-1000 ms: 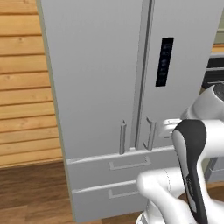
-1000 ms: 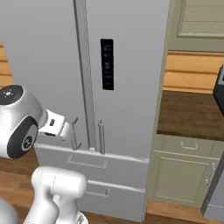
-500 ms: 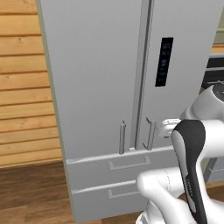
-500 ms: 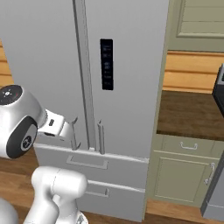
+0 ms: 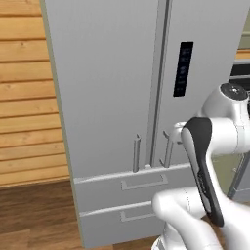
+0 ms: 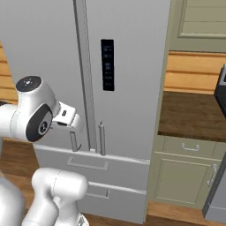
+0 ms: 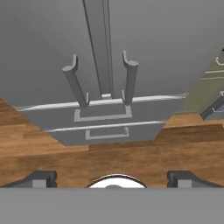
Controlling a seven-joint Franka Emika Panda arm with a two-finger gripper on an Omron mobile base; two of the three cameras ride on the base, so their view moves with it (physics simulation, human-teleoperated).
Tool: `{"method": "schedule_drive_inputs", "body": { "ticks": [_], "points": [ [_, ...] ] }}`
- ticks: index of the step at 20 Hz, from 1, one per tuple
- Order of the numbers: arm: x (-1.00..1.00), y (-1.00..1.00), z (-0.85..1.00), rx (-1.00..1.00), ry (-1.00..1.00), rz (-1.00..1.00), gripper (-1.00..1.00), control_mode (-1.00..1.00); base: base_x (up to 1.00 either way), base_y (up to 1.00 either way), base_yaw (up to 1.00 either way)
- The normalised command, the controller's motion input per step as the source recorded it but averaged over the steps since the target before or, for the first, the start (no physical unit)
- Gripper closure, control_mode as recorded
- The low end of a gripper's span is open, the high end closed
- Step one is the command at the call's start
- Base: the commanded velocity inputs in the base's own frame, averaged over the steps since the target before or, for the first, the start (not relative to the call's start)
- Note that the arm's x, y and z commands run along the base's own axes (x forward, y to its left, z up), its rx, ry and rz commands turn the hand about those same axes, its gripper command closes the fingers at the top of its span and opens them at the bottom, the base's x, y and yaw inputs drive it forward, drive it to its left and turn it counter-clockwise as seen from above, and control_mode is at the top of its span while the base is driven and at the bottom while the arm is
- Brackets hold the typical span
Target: Take the strawberry from the fridge and place it on top of the pancake, located on the dining counter.
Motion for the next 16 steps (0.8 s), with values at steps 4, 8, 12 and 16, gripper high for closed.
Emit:
{"method": "schedule_drive_inputs", "body": {
  "ticks": [4, 8, 12, 16],
  "points": [
    [0.97, -0.24, -0.20, 0.00, 0.01, 0.00, -1.00, -1.00, 0.00, 0.00, 0.00],
    [0.97, -0.06, -0.45, 0.00, 0.00, 0.00, -1.00, -1.00, 0.00, 0.00, 0.00],
    [0.76, -0.14, -0.54, 0.00, -0.01, 0.03, -1.00, -1.00, 0.00, 0.00, 0.00],
    [0.69, -0.09, -0.50, 0.00, 0.00, 0.04, -1.00, -1.00, 0.00, 0.00, 0.00]
  ]
}}
